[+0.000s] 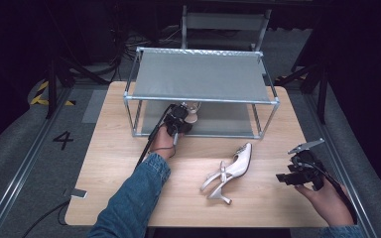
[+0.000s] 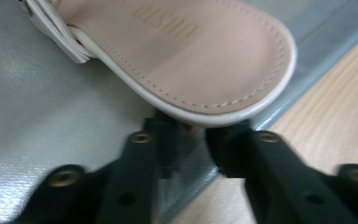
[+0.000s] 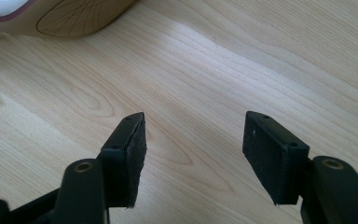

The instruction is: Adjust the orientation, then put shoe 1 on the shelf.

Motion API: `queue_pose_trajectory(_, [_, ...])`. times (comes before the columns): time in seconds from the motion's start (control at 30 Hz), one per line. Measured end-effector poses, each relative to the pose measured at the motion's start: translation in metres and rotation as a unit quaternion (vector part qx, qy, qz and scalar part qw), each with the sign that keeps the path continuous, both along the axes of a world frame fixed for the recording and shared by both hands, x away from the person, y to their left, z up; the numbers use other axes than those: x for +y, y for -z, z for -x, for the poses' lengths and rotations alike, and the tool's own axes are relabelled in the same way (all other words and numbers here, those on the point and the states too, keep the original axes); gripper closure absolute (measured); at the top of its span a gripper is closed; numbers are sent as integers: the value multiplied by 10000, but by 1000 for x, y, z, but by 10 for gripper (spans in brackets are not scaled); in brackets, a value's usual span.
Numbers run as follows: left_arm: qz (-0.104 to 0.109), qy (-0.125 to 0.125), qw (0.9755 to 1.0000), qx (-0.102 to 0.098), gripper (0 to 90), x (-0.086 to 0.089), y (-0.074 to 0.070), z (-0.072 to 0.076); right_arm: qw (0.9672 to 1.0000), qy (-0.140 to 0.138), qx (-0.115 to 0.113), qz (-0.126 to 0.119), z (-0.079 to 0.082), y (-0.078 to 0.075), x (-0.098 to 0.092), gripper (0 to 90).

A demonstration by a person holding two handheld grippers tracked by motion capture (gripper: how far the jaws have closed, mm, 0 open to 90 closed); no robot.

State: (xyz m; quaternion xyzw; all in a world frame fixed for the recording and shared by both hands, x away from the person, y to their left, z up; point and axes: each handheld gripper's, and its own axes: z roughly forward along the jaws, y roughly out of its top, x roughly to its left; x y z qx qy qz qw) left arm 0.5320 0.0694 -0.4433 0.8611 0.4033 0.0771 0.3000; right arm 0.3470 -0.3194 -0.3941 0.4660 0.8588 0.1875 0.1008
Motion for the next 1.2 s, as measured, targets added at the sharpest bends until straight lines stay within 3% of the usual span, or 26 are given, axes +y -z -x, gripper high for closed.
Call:
queue_pose_trajectory(0.07, [-97, -355, 9992, 148, 588, -3, -2, 7, 10000, -20, 13, -6, -2, 0, 1, 396])
queue_pose_trajectory(0.1, [-304, -41, 9995, -12, 571, -2, -5, 8, 10000, -35, 11, -10, -3, 0, 2, 396])
queue_pose_trajectory(0.17, [-666, 216, 9973, -222, 554, 1, -9, 10, 10000, -75, -15, -13, -5, 0, 4, 396])
queue_pose_trajectory(0.2, [-522, -184, 9985, -38, 555, -2, -10, 18, 9999, -95, -3, -39, -7, -1, 6, 396])
queue_pose_trajectory(0.23, [-377, -235, 9990, 46, 556, -2, -13, 23, 9999, -128, -9, -42, -8, -1, 7, 396])
queue_pose_trajectory(0.27, [-406, -329, 9986, 17, 555, 0, -16, 27, 9999, -161, -6, -50, -9, -1, 9, 396])
queue_pose_trajectory(0.3, [-462, -23, 9988, -147, 554, 6, -21, 26, 9998, -188, -11, -43, -10, -1, 11, 396])
queue_pose_trajectory(0.33, [-443, 26, 9989, -152, 550, 8, -23, 28, 9997, -241, -3, -57, -11, -1, 13, 397])
queue_pose_trajectory(0.37, [-350, -17, 9993, -103, 544, 10, -26, 32, 9996, -269, -15, -63, -12, -1, 14, 397])
queue_pose_trajectory(0.5, [-457, 22, 9989, -129, 528, 17, -36, 48, 9993, -365, -27, -105, -16, -3, 21, 413])
queue_pose_trajectory(0.73, [-460, -129, 9988, 45, 510, 25, -47, 64, 9986, -478, -40, -211, -21, -9, 33, 440])
queue_pose_trajectory(0.87, [-441, -84, 9990, 83, 490, 32, -55, 72, 9982, -564, -70, -200, -24, -12, 40, 442])
queue_pose_trajectory(1.03, [-338, -68, 9993, 111, 455, 42, -64, 82, 9973, -707, -77, -182, -27, -17, 55, 448])
queue_pose_trajectory(1.2, [-162, -102, 9995, 242, 434, 51, -70, 83, 9967, -788, -104, -161, -30, -24, 67, 459])
